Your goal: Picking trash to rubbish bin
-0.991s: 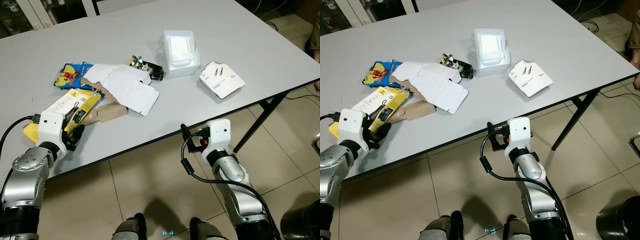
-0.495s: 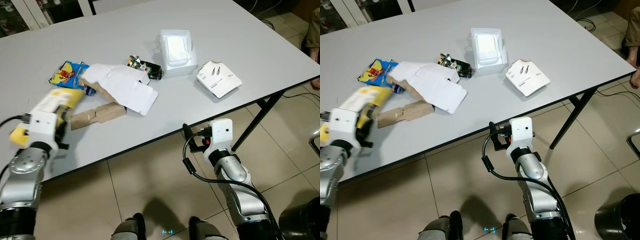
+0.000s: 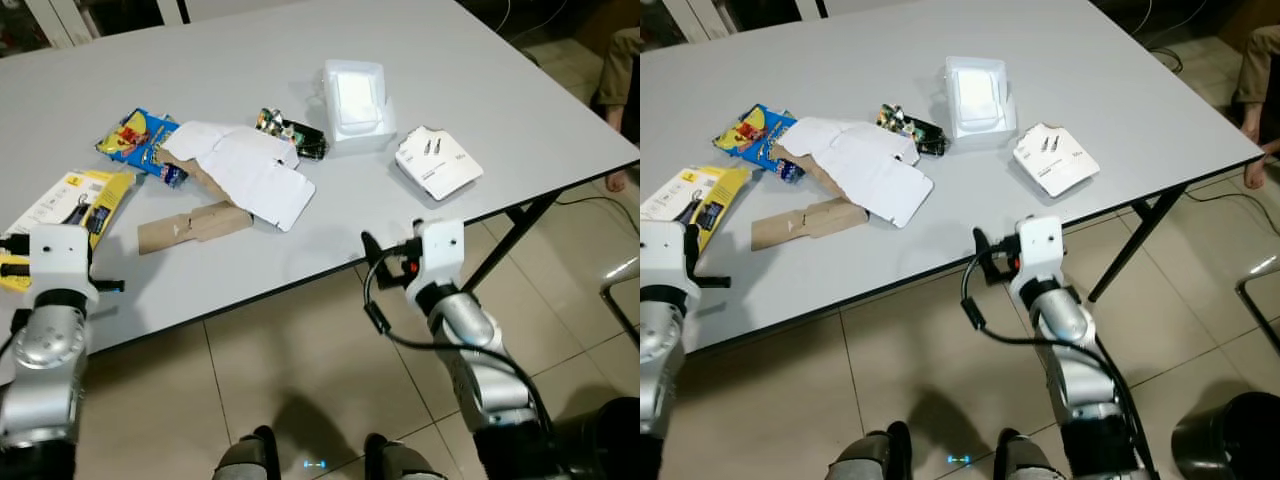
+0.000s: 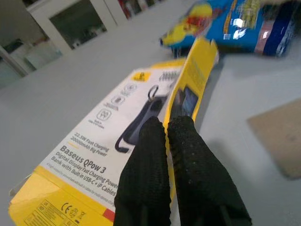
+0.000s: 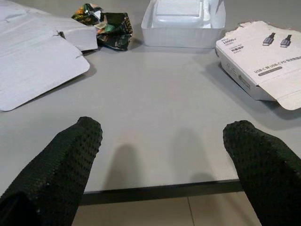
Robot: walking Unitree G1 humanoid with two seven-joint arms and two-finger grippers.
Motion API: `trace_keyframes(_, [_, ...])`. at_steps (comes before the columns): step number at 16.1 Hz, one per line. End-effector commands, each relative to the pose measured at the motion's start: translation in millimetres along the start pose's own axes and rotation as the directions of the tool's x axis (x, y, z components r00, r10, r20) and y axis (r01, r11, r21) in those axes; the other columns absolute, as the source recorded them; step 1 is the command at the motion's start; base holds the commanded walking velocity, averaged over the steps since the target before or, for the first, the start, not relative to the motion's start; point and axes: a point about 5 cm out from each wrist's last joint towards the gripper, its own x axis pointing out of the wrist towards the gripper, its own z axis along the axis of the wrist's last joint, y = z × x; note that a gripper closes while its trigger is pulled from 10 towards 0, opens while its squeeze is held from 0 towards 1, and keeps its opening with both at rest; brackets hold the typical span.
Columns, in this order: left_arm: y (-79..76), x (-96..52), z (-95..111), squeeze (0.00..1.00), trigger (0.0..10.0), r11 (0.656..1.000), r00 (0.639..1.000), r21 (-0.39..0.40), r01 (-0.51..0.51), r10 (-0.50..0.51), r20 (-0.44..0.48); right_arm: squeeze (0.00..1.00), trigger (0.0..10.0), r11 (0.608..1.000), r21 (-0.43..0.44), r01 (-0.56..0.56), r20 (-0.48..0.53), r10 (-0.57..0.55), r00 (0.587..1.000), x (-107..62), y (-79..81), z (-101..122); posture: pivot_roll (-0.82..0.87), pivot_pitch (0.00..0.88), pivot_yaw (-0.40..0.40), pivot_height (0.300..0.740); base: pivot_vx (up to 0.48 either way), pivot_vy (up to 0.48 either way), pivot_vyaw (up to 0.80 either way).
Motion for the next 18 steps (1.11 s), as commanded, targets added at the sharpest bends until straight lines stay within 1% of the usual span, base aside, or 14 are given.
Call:
trace_keyframes(1, [2.3,-2.9,5,0.00,0.0,1.000,0.999,0.007,-0.025,0.025,0.029,0.00,10.0,1.000,0.022,-0.005,-0.024,0.006,1.000,0.5,-1.4,-4,-0.03,0.188,0.005,0.740,0.000,0.000,0.00])
trace_keyframes(2, [1.0,-2.9,4,0.00,0.0,1.000,0.999,0.006,-0.024,0.024,0.026,0.00,10.0,1.000,0.020,-0.008,-0.024,0.008,1.000,1.6,-1.6,-4,-0.03,0.183,0.002,0.740,0.000,0.000,0.00])
trace_keyframes(3, [-1.3,-2.3,1,0.00,0.0,1.000,1.000,0.021,-0.022,0.022,0.004,0.00,10.0,1.000,0.013,-0.018,-0.022,0.019,1.000,3.3,0.2,-3,-0.04,0.177,0.002,0.740,0.000,0.000,0.00])
trace_keyframes(4, [-1.0,-2.1,0,0.00,0.0,0.999,0.999,0.030,-0.032,0.032,0.000,0.00,10.0,1.000,0.011,-0.021,-0.021,0.021,1.000,3.9,0.7,-3,-0.04,0.174,0.003,0.740,0.000,0.000,0.00])
trace_keyframes(5, [-0.7,-1.4,0,0.00,9.3,0.999,0.999,0.032,-0.034,0.034,-0.001,0.00,10.0,1.000,0.010,-0.021,-0.021,0.021,1.000,4.2,0.6,-3,-0.04,0.171,0.005,0.740,0.000,0.000,0.00])
trace_keyframes(6, [1.9,0.5,4,0.00,10.0,0.998,0.998,0.032,-0.058,0.058,0.014,0.00,10.0,1.000,0.008,-0.019,-0.018,0.020,1.000,4.5,0.0,-3,-0.04,0.169,0.006,0.740,0.000,0.000,0.00])
trace_keyframes(8, [3.0,2.4,9,0.00,10.0,0.997,0.996,0.023,-0.073,0.071,0.046,0.00,10.0,1.000,0.001,-0.018,-0.008,0.018,1.000,5.1,-0.5,-2,-0.04,0.166,0.007,0.740,0.000,0.000,0.00])
trace_keyframes(10, [0.3,1.7,5,0.00,10.0,0.998,0.997,0.005,-0.069,0.069,0.020,0.00,10.0,1.000,-0.004,-0.029,-0.011,0.029,1.000,5.8,0.0,-2,-0.04,0.165,0.007,0.740,0.000,0.000,0.00])
trace_keyframes(11, [-0.4,0.8,3,0.16,10.0,0.998,0.998,0.001,-0.066,0.066,0.008,0.00,10.0,1.000,-0.005,-0.030,-0.017,0.030,0.999,5.9,-0.2,-3,-0.04,0.165,0.007,0.740,0.000,0.000,0.00])
trace_keyframes(12, [0.4,-0.9,2,0.93,10.0,0.998,0.998,-0.002,-0.064,0.064,-0.005,0.00,10.0,0.999,-0.005,-0.034,-0.026,0.034,0.999,5.7,0.1,-4,-0.03,0.170,0.003,0.740,0.000,0.000,0.00])
trace_keyframes(13, [1.2,-1.8,1,0.93,10.0,0.998,0.998,-0.004,-0.065,0.065,-0.008,0.00,10.0,0.999,-0.005,-0.037,-0.029,0.037,0.999,5.6,0.4,-5,-0.03,0.170,0.003,0.740,0.000,0.000,0.00])
trace_keyframes(14, [5.2,-2.9,2,1.00,10.0,0.997,0.997,0.002,-0.071,0.071,-0.009,0.00,10.0,0.999,-0.001,-0.043,-0.031,0.043,0.999,5.2,1.2,-5,-0.03,0.173,0.004,0.740,0.000,0.000,0.00])
trace_keyframes(17, [18.5,0.5,5,1.00,10.0,0.993,0.997,0.092,-0.073,0.076,-0.032,0.00,10.0,0.999,0.002,-0.049,-0.031,0.049,0.998,3.0,3.3,-6,-0.02,0.183,0.012,0.740,0.000,0.000,0.00])
trace_keyframes(18, [28.3,4.9,6,1.00,10.0,0.986,0.995,0.146,-0.080,0.087,-0.046,0.00,10.0,0.998,0.017,-0.064,-0.031,0.065,0.997,1.5,6.3,-7,-0.02,0.187,0.016,0.740,0.000,0.000,0.00])
